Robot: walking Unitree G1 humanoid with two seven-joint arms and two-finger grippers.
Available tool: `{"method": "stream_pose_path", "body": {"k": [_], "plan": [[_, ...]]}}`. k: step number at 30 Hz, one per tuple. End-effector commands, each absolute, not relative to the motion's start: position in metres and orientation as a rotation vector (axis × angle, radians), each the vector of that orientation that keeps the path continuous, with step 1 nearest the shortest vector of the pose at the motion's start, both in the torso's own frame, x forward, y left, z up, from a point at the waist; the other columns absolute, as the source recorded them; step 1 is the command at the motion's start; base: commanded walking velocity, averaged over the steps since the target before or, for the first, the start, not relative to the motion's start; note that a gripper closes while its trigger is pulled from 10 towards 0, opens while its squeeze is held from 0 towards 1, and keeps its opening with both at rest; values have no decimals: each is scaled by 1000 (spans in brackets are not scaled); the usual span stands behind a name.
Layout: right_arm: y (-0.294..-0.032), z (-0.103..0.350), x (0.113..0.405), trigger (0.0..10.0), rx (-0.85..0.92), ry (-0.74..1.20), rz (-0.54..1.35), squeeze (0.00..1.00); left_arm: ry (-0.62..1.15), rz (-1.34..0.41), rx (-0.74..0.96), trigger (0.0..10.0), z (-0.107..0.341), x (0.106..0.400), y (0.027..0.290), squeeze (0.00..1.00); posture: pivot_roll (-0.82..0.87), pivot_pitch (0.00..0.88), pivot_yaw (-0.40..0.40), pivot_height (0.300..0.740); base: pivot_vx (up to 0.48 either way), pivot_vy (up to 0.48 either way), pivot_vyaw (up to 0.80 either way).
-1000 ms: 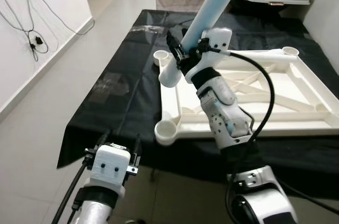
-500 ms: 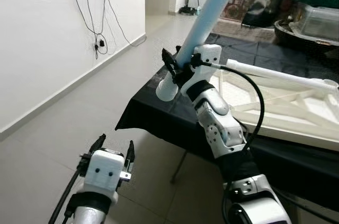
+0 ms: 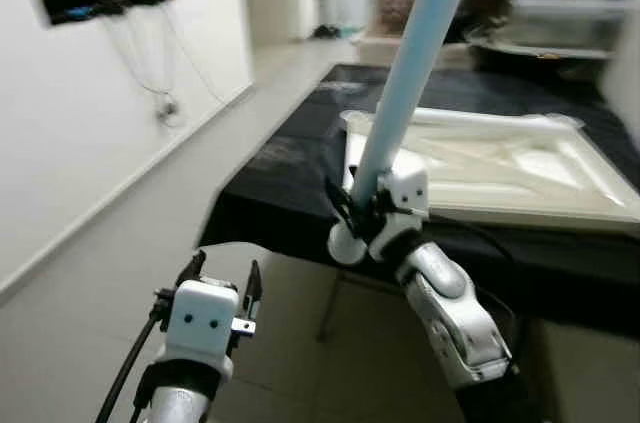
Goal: Building children table
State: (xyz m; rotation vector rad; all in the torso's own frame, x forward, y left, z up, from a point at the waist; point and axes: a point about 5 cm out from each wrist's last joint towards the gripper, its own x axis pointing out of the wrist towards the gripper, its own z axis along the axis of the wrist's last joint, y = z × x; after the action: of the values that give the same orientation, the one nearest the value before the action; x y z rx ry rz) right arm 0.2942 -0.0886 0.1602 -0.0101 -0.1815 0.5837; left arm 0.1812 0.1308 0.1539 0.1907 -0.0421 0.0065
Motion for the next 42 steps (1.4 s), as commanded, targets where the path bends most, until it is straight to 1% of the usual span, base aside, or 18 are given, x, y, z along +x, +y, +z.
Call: {"method": "stream_pose_path", "body": {"k": [1,2,4,8,10,11,17,32,42], "plan": [[-80,166,286,10000,-26,-229,626,0,-14,4,182,10000,147,182,130,0,69,47,-7,740,0,0,0],[-80,166,286,10000,-26,-229,626,0,-14,4,182,10000,147,182,130,0,69,47,-7,740,0,0,0],[-75,146,277,10000,-34,-168,631,0,25,8,160,10000,136,182,129,0,63,20,5,740,0,0,0],[-69,132,266,10000,-31,-127,658,0,51,3,143,10000,128,182,127,0,64,14,6,740,0,0,0],[-64,123,260,10000,-65,-99,682,0,68,-2,153,10000,122,182,125,0,64,0,4,740,0,0,0],[-67,119,264,10000,-47,-70,652,0,83,-6,154,10000,118,183,125,0,58,0,6,740,-364,0,0],[-72,116,271,10000,-2,-37,613,0,96,-10,146,10000,112,187,125,0,59,0,3,740,-422,0,0],[-68,112,277,10000,-21,-38,610,0,93,-19,179,10000,106,197,127,0,53,0,3,740,-480,0,0],[-67,114,277,10000,-14,-66,621,0,75,-21,192,10000,106,199,127,0,56,0,1,740,0,0,0]]}}
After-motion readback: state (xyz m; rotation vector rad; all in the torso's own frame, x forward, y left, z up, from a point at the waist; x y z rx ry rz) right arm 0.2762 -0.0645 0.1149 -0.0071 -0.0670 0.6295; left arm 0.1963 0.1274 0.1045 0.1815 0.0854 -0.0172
